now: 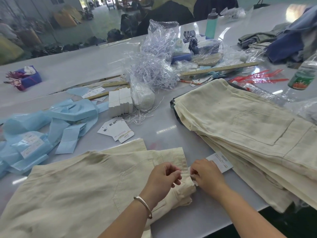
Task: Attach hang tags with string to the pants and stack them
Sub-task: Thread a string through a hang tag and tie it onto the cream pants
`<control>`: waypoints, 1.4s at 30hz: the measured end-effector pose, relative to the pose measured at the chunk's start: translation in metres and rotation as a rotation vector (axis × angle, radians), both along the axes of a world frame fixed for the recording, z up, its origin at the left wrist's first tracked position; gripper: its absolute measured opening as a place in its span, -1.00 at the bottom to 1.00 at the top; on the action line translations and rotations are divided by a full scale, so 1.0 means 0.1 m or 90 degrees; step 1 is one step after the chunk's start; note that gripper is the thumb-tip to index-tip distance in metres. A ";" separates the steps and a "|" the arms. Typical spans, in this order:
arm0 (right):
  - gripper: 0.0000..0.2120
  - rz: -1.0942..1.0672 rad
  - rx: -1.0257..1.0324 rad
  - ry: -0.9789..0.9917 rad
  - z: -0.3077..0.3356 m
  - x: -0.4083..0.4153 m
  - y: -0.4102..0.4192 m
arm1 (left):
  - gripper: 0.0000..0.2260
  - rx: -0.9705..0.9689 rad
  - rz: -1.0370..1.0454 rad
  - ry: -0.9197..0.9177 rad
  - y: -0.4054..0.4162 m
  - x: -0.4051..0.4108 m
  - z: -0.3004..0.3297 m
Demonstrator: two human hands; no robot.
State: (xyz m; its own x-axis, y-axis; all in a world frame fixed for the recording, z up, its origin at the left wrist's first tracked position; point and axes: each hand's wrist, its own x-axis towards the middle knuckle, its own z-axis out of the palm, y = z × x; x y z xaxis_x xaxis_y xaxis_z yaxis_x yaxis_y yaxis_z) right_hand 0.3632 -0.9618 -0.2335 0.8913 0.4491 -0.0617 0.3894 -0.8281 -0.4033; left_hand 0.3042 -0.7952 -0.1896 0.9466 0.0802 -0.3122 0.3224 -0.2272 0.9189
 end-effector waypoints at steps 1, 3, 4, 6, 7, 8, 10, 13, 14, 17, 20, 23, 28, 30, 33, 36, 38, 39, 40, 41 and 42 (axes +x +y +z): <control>-0.91 -0.045 0.081 0.008 0.04 -0.02 0.00 | -0.86 0.015 -0.003 -0.012 -0.01 0.00 0.01; -0.81 -0.175 0.319 0.101 0.14 -0.06 -0.02 | -0.84 0.036 -0.004 -0.044 -0.04 0.00 0.03; -0.79 -0.218 0.446 0.174 0.21 -0.08 -0.03 | -0.84 0.044 -0.003 -0.061 -0.06 0.00 0.05; -0.83 -0.233 0.615 0.307 0.32 -0.13 -0.03 | -0.85 0.056 -0.004 -0.093 -0.09 0.01 0.10; -0.85 -0.224 0.657 0.346 0.37 -0.15 -0.03 | -0.85 0.066 -0.007 -0.108 -0.10 0.02 0.12; -0.86 -0.212 0.695 0.376 0.42 -0.17 -0.02 | -0.84 0.078 -0.011 -0.120 -0.12 0.02 0.15; -0.86 -0.197 0.772 0.427 0.48 -0.20 -0.01 | -0.81 0.106 -0.014 -0.138 -0.13 0.03 0.18; -0.86 -0.194 0.833 0.468 0.53 -0.24 -0.02 | -0.79 0.141 -0.013 -0.150 -0.14 0.02 0.20; -0.86 -0.190 0.840 0.479 0.53 -0.25 -0.02 | -0.78 0.142 -0.016 -0.151 -0.13 0.00 0.21; -0.86 -0.180 0.853 0.506 0.53 -0.28 -0.02 | -0.80 0.116 -0.028 -0.149 -0.14 -0.02 0.22; -0.84 -0.186 0.860 0.511 0.53 -0.29 -0.01 | -0.79 0.114 -0.035 -0.150 -0.13 -0.04 0.23; -0.83 -0.181 0.871 0.514 0.52 -0.29 0.00 | -0.78 0.127 -0.039 -0.157 -0.12 -0.05 0.23; -0.83 -0.178 0.879 0.518 0.51 -0.29 0.03 | -0.79 0.171 -0.058 -0.177 -0.10 -0.07 0.25; -0.84 -0.184 0.891 0.533 0.50 -0.29 0.03 | -0.80 0.175 -0.064 -0.179 -0.11 -0.07 0.26; -0.83 -0.198 0.921 0.567 0.48 -0.31 0.03 | -0.84 0.175 -0.064 -0.181 -0.11 -0.07 0.26; -0.84 -0.216 0.964 0.611 0.46 -0.32 0.01 | -0.88 0.182 -0.065 -0.181 -0.12 -0.06 0.25; -0.84 -0.217 0.965 0.611 0.46 -0.33 0.00 | -0.85 0.184 -0.070 -0.186 -0.13 -0.06 0.25; -0.83 -0.215 0.962 0.603 0.46 -0.33 -0.01 | -0.84 0.189 -0.074 -0.188 -0.13 -0.07 0.25; -0.83 -0.212 0.956 0.592 0.47 -0.33 -0.01 | -0.83 0.197 -0.080 -0.193 -0.14 -0.06 0.25; -0.84 -0.208 0.946 0.574 0.47 -0.33 -0.02 | -0.83 0.207 -0.088 -0.201 -0.14 -0.05 0.24; -0.84 -0.204 0.932 0.551 0.48 -0.33 -0.02 | -0.83 0.223 -0.097 -0.210 -0.14 -0.04 0.24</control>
State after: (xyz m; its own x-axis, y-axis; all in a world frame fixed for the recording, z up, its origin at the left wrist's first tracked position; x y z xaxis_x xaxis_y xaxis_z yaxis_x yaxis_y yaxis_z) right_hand 0.3302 -0.9641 -0.1860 0.8804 0.3912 -0.2681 -0.4228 0.3909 -0.8176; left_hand 0.2998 -0.8087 -0.1655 0.9995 -0.0203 0.0259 -0.0328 -0.5615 0.8268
